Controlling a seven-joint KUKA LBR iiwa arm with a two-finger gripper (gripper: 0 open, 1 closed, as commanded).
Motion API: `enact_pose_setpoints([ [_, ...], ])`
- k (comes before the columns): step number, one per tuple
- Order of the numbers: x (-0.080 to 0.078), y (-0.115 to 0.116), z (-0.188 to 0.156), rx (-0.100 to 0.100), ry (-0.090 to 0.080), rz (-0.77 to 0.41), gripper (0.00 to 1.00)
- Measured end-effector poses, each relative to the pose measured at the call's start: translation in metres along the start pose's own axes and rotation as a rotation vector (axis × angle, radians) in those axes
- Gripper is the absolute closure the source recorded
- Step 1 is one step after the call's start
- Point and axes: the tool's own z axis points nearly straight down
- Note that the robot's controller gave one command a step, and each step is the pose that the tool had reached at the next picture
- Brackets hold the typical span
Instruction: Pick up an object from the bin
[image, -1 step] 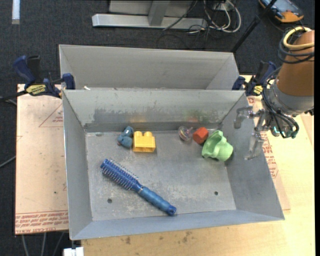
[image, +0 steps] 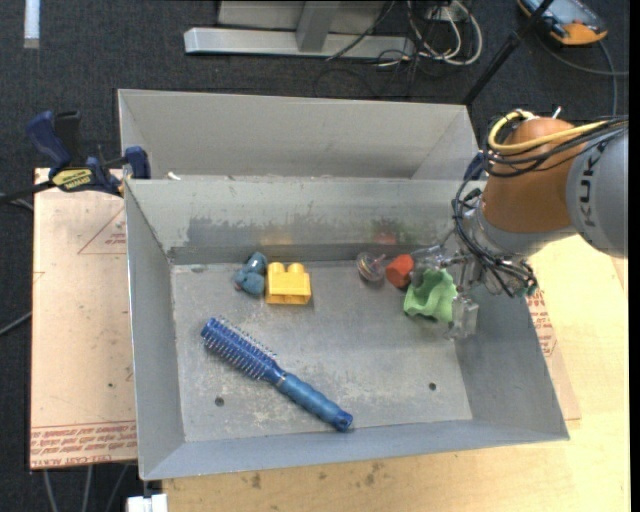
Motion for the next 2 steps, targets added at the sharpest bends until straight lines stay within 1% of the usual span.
enact_pose_setpoints([
  [1,-0.001,-0.001,-0.003,0.003,-0.004,-0.001,1.0],
  [2,-0.029,0.009,-0.259,0.009,-0.014,0.003,1.0],
])
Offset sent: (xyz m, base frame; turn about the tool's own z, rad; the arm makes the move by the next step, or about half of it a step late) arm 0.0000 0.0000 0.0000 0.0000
